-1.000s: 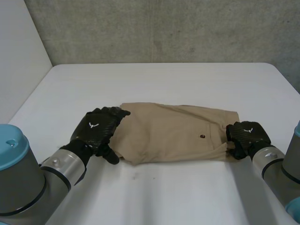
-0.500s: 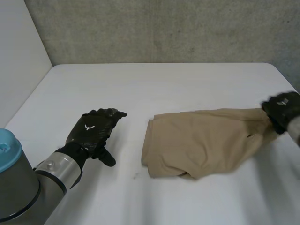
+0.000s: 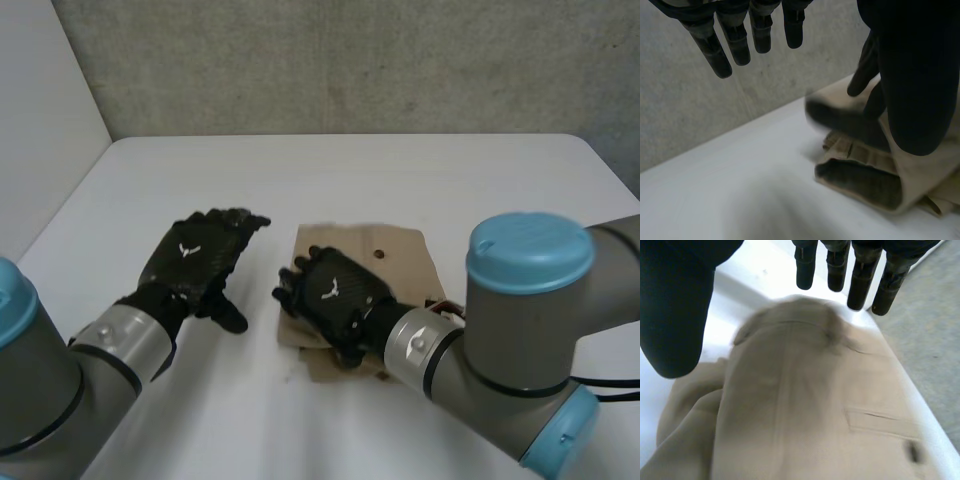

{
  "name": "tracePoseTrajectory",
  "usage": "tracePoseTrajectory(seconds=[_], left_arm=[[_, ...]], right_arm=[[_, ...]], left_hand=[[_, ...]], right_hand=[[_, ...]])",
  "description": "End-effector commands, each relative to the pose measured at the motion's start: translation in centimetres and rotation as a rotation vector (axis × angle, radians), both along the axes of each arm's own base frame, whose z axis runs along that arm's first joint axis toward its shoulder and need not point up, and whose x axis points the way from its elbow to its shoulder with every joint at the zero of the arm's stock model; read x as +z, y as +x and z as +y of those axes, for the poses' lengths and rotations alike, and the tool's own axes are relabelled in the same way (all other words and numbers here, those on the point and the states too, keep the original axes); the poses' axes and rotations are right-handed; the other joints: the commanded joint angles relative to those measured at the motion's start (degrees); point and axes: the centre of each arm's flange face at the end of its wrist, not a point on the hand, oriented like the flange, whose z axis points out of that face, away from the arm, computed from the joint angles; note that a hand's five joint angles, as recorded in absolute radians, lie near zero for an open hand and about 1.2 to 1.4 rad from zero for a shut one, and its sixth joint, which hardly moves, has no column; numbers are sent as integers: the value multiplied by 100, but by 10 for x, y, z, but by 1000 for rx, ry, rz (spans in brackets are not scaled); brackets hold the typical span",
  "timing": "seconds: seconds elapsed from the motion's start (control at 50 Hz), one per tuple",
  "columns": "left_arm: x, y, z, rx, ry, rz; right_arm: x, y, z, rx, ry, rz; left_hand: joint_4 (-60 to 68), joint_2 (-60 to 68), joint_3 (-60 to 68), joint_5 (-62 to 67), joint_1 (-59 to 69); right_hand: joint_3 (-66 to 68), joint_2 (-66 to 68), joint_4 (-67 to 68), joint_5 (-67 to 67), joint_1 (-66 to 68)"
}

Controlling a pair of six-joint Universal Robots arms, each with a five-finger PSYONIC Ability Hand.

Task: Fold the shorts.

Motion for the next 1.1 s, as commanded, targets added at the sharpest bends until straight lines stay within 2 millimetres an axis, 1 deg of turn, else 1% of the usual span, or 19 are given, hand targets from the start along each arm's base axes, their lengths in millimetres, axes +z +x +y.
tracePoseTrajectory(seconds=[0.02, 0.06, 0.14, 0.22, 0.28, 0.36, 0.46, 0.56, 0.62, 0.7, 0.8, 0.9, 0.92, 0.94, 0.96, 1.0, 1.02, 1.06, 1.1], left_arm=[[30, -17, -15, -28, -96, 52], [32, -21, -15, -38, -103, 56], [41, -58, -4, -146, -131, 81], [35, -83, -2, -194, -114, 77], [28, -91, -4, -191, -93, 65], [-12, -108, -14, -126, 45, -12], [-50, -105, -20, -43, 174, -86], [-82, -97, -15, -19, 260, -161], [-90, -93, -10, -21, 285, -187], [-95, -89, -5, -23, 299, -215], [-85, -89, -6, -26, 272, -209], [-65, -90, -9, -26, 228, -175], [-39, -90, -11, -25, 176, -131], [-39, -90, -11, -25, 175, -131], [-26, -90, -11, -24, 150, -109], [-2, -87, -9, -21, 104, -70], [-2, -87, -9, -21, 104, -70], [30, -82, -6, -16, 46, -13], [55, -73, -9, 10, -6, 29]], right_arm=[[52, -28, -38, -221, 135, -269], [59, -37, -48, -271, 184, -329], [71, -49, -60, -342, 268, -439], [66, -56, -71, -391, 299, -447], [51, -64, -87, -466, 323, -415], [32, -66, -95, -530, 387, -357], [-2, -69, -103, -607, 469, -251], [-28, -73, -103, -636, 443, -133], [-40, -75, -104, -643, 411, -62], [-42, -77, -105, -653, 377, -26], [-34, -78, -105, -660, 353, -38], [-14, -78, -105, -654, 303, -80], [-10, -77, -105, -652, 293, -88], [-2, -77, -106, -651, 273, -105], [-2, -77, -106, -651, 273, -106], [20, -77, -106, -644, 221, -158], [35, -78, -106, -642, 180, -196], [61, -80, -106, -658, 103, -275], [70, -81, -106, -669, 78, -308]], left_hand=[[-169, -148, -227, -263, -108], [-169, -148, -227, -263, -108], [-148, -126, -205, -241, -86], [-148, -126, -205, -241, -86], [-131, -109, -189, -224, -70], [-131, -109, -189, -224, -70], [-114, -93, -172, -208, -53], [-131, -109, -189, -224, -70], [-131, -109, -189, -224, -70], [-164, -143, -222, -258, -103], [-165, -143, -222, -258, -103], [-169, -148, -227, -263, -108], [-169, -148, -227, -263, -108], [-169, -148, -227, -263, -108], [-169, -148, -227, -263, -108], [-169, -148, -227, -263, -108], [-169, -148, -227, -263, -108], [-169, -148, -227, -263, -108], [-169, -148, -227, -263, -108]], right_hand=[[-344, -271, -334, -379, -161], [-344, -271, -334, -379, -161], [-344, -271, -334, -379, -161], [-344, -271, -334, -379, -161], [-344, -271, -334, -379, -161], [-344, -271, -334, -379, -161], [-344, -271, -334, -379, -161], [-344, -271, -334, -379, -161], [-344, -271, -334, -379, -161], [-344, -271, -334, -379, -161], [-344, -271, -334, -379, -161], [-344, -271, -334, -379, -161], [-344, -271, -334, -379, -161], [-344, -271, -334, -379, -161], [-344, -271, -334, -379, -161], [-344, -271, -334, -379, -161], [-344, -271, -334, -379, -161], [-344, -271, -334, -379, -161], [-344, -271, -334, -379, -161]])
